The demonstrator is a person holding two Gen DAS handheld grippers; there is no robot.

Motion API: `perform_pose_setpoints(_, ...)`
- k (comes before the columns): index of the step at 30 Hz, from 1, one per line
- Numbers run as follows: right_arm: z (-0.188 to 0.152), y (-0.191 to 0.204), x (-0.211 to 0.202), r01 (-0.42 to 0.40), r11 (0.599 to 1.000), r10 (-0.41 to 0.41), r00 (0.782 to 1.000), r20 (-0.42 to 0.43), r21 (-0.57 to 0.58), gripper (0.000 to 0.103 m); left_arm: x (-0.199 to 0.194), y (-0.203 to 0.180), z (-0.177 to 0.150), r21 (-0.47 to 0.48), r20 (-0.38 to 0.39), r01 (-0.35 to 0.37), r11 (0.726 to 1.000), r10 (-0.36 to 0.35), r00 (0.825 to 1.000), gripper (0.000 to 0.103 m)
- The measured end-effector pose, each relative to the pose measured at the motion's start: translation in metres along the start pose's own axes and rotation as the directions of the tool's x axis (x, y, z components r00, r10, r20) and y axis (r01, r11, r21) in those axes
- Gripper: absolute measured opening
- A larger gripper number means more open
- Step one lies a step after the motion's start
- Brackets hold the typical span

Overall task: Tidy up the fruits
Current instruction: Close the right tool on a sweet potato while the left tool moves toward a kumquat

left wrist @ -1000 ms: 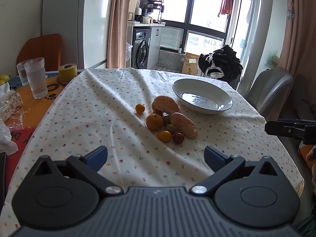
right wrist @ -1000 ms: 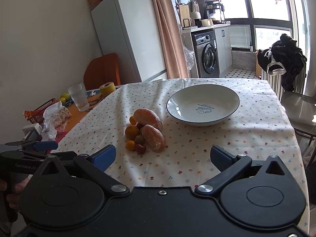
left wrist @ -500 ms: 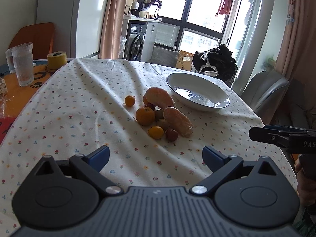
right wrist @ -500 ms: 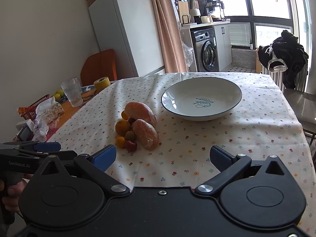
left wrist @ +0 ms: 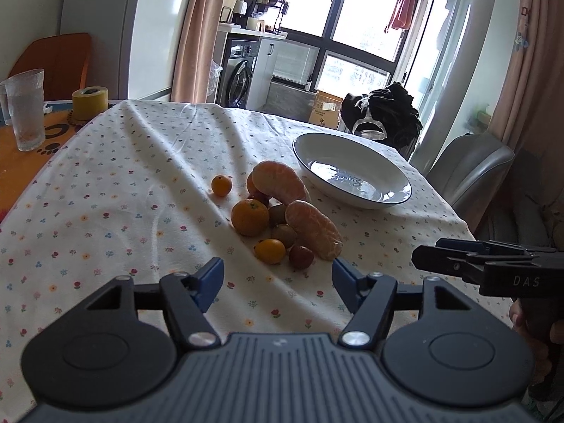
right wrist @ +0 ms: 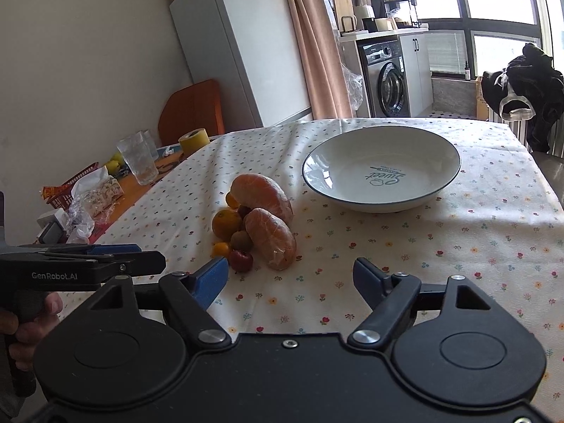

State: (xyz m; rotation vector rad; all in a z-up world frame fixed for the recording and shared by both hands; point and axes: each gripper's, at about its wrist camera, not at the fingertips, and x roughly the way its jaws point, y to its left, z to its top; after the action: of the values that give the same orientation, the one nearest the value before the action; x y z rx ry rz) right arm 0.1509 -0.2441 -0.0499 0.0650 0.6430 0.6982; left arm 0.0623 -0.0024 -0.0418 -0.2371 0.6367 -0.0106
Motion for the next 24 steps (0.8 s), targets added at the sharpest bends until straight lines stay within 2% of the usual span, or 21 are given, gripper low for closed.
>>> perform_pose_setpoints(7, 0.011, 0.001, 0.014, -0.044, 0.998, 0.044, 0.999, -0.004, -0.035, 0.077, 0.018, -0.003, 0.012, -0.008, -0.003, -0.017, 1.000, 0.017, 1.000, 0.054)
perform_pose_setpoints(14, 0.020, 0.000, 0.035, -0.082, 0.995, 0.080, 0.996, -0.032, -0.062, 0.075, 0.034, -0.002, 0.015, -0.006, -0.014, -0.042, 0.999, 0.042, 0.999, 0.048)
perform_pose_setpoints(19, 0.025, -0.002, 0.048, -0.104, 0.993, 0.101, 0.994, -0.046, -0.065, 0.073, 0.038, 0.002, 0.023, -0.002, -0.006, -0.053, 0.999, 0.053, 0.999, 0.048)
perform_pose_setpoints(24, 0.030, -0.007, 0.062, -0.113, 0.992, 0.110, 0.992, -0.066, -0.052, 0.069, 0.053, 0.006, 0.024, -0.018, -0.051, -0.050, 0.999, 0.049, 0.998, 0.048)
